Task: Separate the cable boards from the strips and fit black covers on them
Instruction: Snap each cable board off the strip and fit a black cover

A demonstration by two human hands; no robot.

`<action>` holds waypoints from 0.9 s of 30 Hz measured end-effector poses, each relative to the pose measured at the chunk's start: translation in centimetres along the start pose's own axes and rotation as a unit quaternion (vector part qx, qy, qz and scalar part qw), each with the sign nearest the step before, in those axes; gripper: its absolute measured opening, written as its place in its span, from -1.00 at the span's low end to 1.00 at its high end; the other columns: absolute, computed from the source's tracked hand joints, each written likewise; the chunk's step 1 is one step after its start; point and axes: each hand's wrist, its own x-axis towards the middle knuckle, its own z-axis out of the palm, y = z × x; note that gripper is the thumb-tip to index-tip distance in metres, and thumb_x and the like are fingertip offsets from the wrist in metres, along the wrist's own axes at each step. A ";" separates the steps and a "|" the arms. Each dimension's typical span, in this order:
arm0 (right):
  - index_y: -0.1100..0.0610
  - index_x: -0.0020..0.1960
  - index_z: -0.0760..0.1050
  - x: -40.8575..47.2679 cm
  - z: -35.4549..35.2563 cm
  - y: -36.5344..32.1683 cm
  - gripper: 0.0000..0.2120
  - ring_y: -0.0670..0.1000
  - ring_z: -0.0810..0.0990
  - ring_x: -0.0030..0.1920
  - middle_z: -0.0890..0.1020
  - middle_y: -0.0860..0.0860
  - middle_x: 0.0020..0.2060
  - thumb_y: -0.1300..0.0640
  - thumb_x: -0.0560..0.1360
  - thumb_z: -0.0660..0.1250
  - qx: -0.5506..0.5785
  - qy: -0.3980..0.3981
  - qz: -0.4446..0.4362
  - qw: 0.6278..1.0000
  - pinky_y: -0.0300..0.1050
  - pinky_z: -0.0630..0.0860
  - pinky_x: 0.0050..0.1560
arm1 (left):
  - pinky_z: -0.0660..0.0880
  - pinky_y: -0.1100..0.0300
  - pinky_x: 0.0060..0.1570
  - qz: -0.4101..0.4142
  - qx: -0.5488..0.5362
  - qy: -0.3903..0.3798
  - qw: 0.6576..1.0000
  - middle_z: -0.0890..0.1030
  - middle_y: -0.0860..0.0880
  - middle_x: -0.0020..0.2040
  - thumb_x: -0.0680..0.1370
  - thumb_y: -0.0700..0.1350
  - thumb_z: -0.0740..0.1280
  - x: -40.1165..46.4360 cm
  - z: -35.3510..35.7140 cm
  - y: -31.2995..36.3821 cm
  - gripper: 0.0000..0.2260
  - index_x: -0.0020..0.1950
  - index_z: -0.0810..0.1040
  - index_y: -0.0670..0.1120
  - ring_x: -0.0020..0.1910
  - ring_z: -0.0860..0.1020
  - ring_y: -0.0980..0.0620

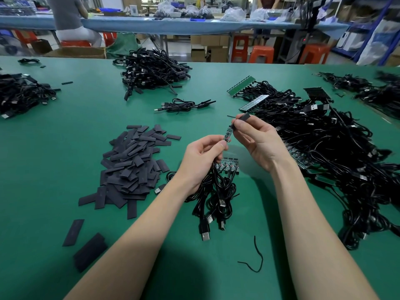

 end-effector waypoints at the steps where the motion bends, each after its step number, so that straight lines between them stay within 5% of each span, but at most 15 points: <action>1: 0.15 -0.07 0.65 0.0 -0.1 0.0 -0.85 -0.10 0.68 -0.15 0.71 -0.01 -0.21 0.28 0.38 0.48 -0.009 -0.001 -0.001 1.000 -0.29 0.58 -0.06 | 0.48 0.33 -0.24 -0.001 0.002 -0.002 1.000 0.65 0.09 -0.29 0.60 -0.28 0.35 0.0 0.0 0.0 -0.89 0.02 0.62 -0.09 -0.35 0.49 0.17; 15: 0.09 -0.15 0.71 -0.7 -1.4 -0.5 -0.86 -0.09 0.70 -0.15 0.73 0.02 -0.18 0.28 0.35 0.45 -0.064 -0.080 0.074 0.992 -0.30 0.59 -0.10 | 0.49 0.29 -0.16 -0.033 -0.016 -0.070 0.997 0.66 0.01 -0.22 0.58 -0.26 0.38 0.1 -0.8 -0.2 -0.91 0.03 0.64 -0.11 -0.30 0.50 0.13; 27: 0.12 -0.15 0.71 -0.3 -0.6 0.3 -0.89 -0.11 0.69 -0.20 0.72 0.03 -0.19 0.23 0.33 0.48 -0.039 -0.053 0.079 0.995 -0.33 0.60 -0.15 | 0.50 0.29 -0.23 0.010 -0.015 -0.022 1.000 0.69 -0.05 -0.21 0.58 -0.30 0.38 -0.1 -0.5 -0.1 -0.91 -0.09 0.51 -0.20 -0.34 0.51 0.11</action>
